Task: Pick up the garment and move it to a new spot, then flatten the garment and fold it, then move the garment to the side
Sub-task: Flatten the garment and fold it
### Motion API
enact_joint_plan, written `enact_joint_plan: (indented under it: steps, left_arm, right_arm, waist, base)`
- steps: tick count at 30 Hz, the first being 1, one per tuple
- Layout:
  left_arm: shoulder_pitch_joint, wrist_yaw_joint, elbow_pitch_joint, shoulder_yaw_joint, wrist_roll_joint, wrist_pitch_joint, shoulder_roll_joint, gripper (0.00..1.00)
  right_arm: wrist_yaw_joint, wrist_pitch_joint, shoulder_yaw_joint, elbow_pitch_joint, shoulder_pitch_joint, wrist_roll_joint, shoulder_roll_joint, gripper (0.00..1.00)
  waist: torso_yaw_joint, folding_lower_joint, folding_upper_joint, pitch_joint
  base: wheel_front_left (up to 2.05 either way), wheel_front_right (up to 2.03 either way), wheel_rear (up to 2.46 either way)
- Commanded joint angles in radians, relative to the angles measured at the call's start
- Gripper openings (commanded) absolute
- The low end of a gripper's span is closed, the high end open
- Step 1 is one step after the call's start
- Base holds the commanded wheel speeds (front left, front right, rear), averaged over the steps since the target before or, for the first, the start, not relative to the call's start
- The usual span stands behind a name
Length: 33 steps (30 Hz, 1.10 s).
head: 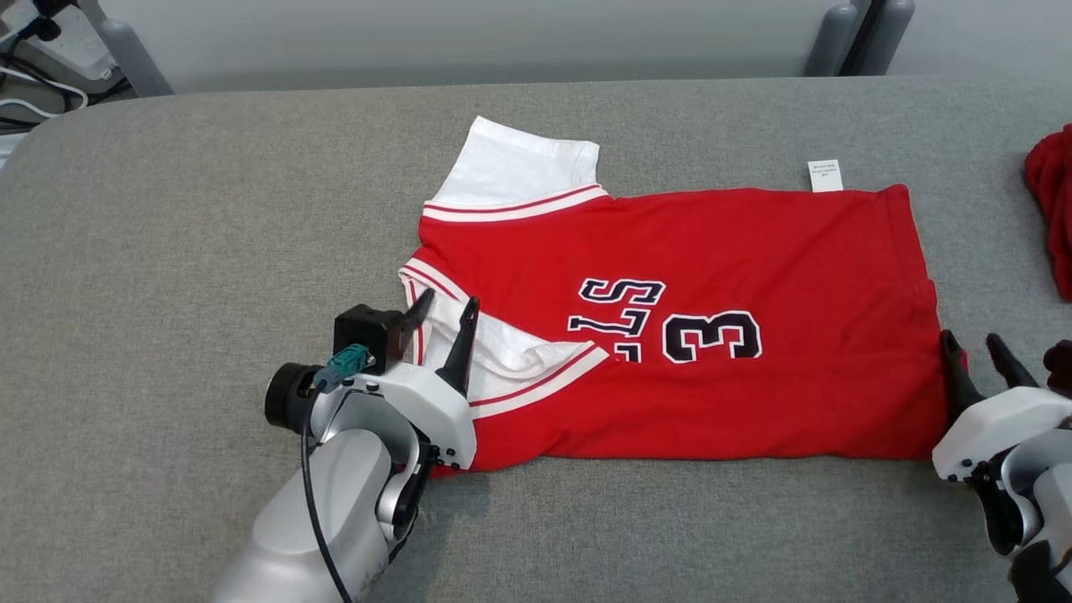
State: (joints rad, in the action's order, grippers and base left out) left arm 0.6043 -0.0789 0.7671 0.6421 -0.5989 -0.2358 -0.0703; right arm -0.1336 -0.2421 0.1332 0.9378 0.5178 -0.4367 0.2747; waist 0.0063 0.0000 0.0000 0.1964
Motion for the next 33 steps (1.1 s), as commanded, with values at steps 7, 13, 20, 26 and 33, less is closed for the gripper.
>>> enact_joint_plan:
  steps: [7, 13, 20, 26, 33]
  left_arm:
    - [-0.116, 0.013, -0.14, -0.09, -0.041, -0.009, -0.096, 1.0]
    - [-0.296, -0.011, -0.233, -0.08, -0.085, 0.062, -0.132, 1.0]
    - [-0.357, -0.039, -0.317, -0.062, -0.11, 0.137, -0.138, 0.24]
    - [-0.363, -0.069, -0.321, -0.061, -0.113, 0.172, -0.15, 0.23]
    - [-0.383, -0.119, -0.358, -0.065, -0.099, 0.168, -0.166, 1.0]
  right_arm:
    - [0.003, -0.019, -0.09, -0.149, -0.103, 0.054, 0.003, 1.0]
    - [0.003, -0.02, -0.149, -0.209, -0.201, 0.078, -0.021, 1.0]
    - [0.003, -0.02, -0.163, -0.24, -0.226, 0.096, -0.039, 1.0]
    - [0.003, -0.02, -0.161, -0.245, -0.22, 0.096, -0.037, 1.0]
    - [0.003, -0.02, -0.176, -0.24, -0.226, 0.091, -0.037, 1.0]
  waist:
    - [0.002, 0.0, 0.0, -0.044]
    - [0.009, 0.0, 0.0, -0.07]
    - [-0.003, 0.0, 0.0, -0.07]
    - [-0.02, 0.0, 0.0, -0.06]
    - [-0.026, 0.0, 0.0, -0.058]
  base:
    - [0.0, 0.0, 0.0]
    - [0.0, 0.0, 0.0]
    - [0.0, 0.0, 0.0]
    - [0.0, 0.0, 0.0]
    - [0.0, 0.0, 0.0]
